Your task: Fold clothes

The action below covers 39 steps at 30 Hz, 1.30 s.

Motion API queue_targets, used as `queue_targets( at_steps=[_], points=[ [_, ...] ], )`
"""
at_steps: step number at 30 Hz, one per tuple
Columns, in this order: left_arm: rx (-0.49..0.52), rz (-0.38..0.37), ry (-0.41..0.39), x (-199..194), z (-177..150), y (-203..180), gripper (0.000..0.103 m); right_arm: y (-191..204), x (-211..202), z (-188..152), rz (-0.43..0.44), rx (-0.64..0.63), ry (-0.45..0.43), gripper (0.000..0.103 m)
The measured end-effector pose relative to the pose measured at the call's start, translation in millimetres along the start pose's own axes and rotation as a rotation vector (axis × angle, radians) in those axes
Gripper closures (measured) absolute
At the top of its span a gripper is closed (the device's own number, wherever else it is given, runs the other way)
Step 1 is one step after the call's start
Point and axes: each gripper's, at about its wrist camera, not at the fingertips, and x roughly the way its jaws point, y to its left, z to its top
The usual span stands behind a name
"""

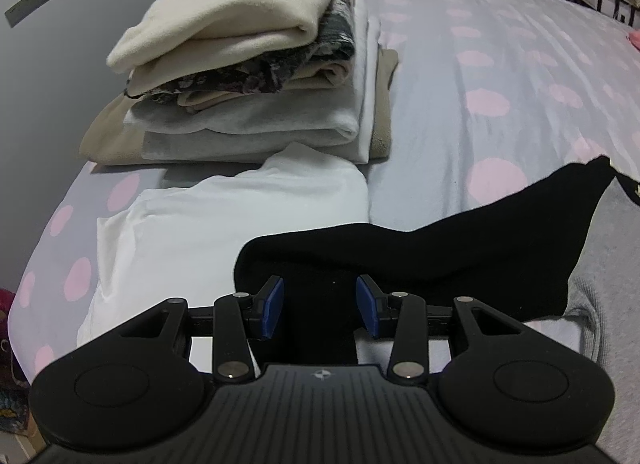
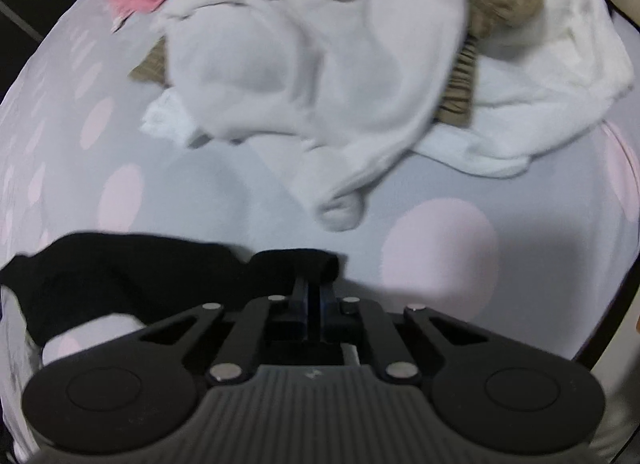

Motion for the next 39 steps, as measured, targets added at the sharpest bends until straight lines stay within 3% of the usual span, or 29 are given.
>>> queue_targets(
  at_steps=[6,8,12,14,17,20,22,29,35,39],
  points=[
    [0.076,0.011,-0.001,2.6,-2.2,-14.2,0.065,5.2,-31.1,13.4,-0.115,-0.065,-0.198,0.097],
    [0.083,0.014,0.001,2.9,-2.6,-14.9,0.065,4.6,-30.0,19.8,-0.146,-0.061,-0.226,0.097],
    [0.062,0.016,0.000,2.1,-2.4,-8.0,0.064,10.7,-3.7,28.8,-0.184,-0.069,-0.159,0.096],
    [0.042,0.014,-0.001,0.9,-1.4,-3.0,0.064,16.5,-1.1,27.6,-0.205,-0.078,-0.147,0.089],
    [0.006,-0.017,0.003,-3.4,-1.1,5.8,0.063,33.5,-15.7,26.2,-0.245,-0.142,-0.211,0.075],
    [-0.024,-0.068,-0.001,-11.2,-2.9,14.2,0.061,53.9,-33.5,19.8,-0.210,-0.177,-0.259,0.070],
    [-0.034,-0.091,-0.006,-16.6,-6.9,19.8,0.054,73.5,-39.3,13.7,-0.155,-0.205,-0.252,0.066],
    [-0.105,-0.139,0.038,-24.3,-37.2,45.0,0.052,149.7,-58.3,-13.4,0.048,-0.306,-0.211,0.059],
    [-0.155,-0.178,0.104,-22.4,-70.7,50.9,0.058,197.1,-66.0,-43.9,0.139,-0.387,-0.171,0.055],
    [-0.123,-0.186,0.080,-30.1,-80.8,40.8,0.058,210.5,-67.5,-55.1,0.176,-0.400,-0.153,0.055]
  ],
)
